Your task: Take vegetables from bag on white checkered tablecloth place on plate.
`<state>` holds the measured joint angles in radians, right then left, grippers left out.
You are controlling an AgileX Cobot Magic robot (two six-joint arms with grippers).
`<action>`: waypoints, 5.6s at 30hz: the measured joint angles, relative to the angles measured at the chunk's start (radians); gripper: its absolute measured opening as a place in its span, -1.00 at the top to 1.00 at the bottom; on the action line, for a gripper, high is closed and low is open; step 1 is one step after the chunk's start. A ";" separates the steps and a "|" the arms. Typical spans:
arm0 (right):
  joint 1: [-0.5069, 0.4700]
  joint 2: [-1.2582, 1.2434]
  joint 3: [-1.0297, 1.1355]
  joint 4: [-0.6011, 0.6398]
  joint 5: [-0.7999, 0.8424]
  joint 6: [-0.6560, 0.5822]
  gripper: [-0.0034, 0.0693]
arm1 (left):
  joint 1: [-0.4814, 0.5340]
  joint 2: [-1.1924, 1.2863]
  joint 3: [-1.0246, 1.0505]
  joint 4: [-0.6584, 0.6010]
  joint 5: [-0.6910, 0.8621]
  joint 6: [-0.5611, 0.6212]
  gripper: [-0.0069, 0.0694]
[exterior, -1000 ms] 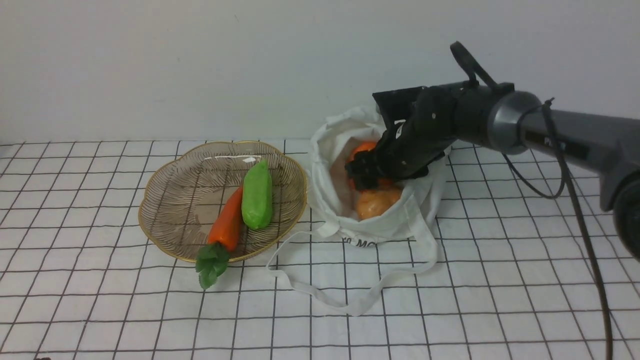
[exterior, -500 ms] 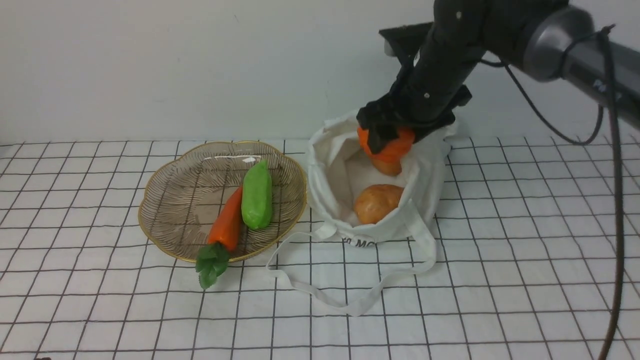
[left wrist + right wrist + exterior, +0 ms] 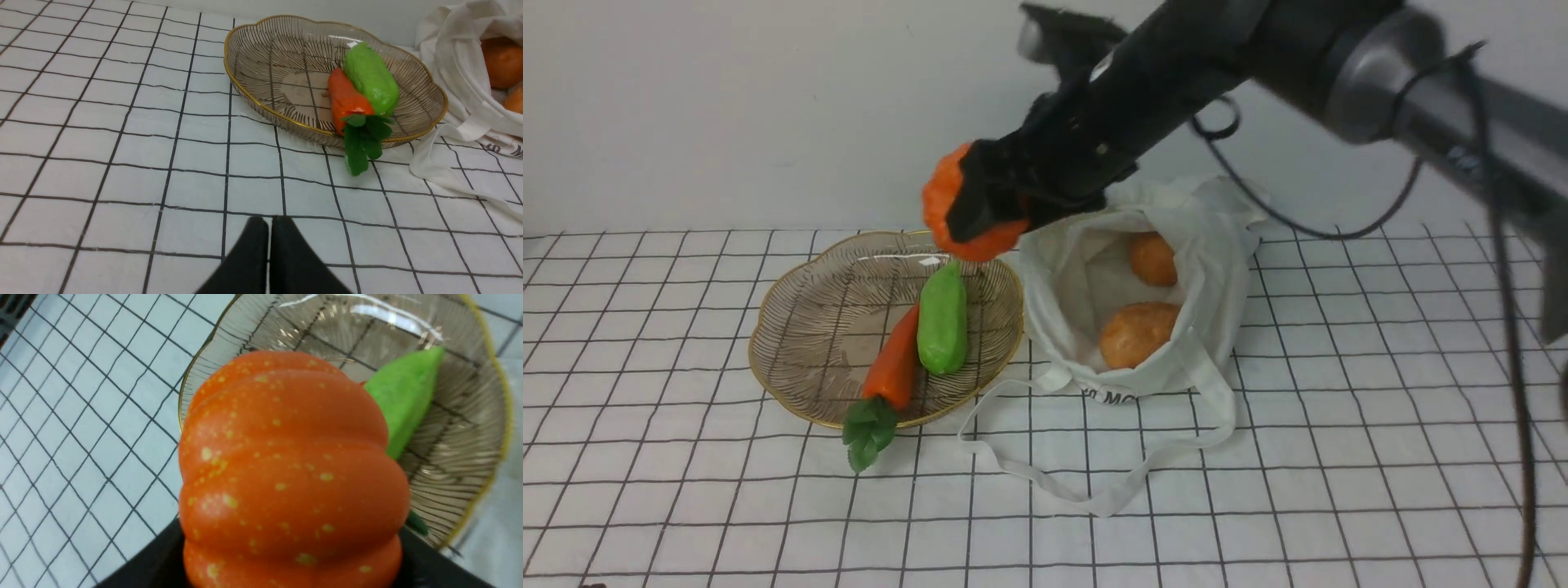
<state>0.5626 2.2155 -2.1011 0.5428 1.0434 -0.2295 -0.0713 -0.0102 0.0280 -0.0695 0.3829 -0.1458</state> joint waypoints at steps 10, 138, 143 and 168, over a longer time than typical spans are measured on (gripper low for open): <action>0.086 0.126 0.002 -0.026 -0.244 -0.025 -0.57 | 0.000 0.000 0.000 0.000 0.000 0.000 0.84; -0.460 -2.223 2.125 -0.496 -0.667 0.268 0.95 | 0.000 0.000 0.000 0.000 0.000 0.000 0.84; -0.457 -2.223 2.125 -0.496 -0.667 0.270 0.95 | 0.000 0.000 0.000 0.000 0.000 0.000 0.84; -0.477 -2.223 2.125 -0.494 -0.667 0.271 0.95 | 0.000 0.000 0.000 0.000 0.000 0.000 0.84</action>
<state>0.0855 -0.0077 0.0237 0.0489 0.3765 0.0415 -0.0713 -0.0102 0.0280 -0.0695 0.3829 -0.1458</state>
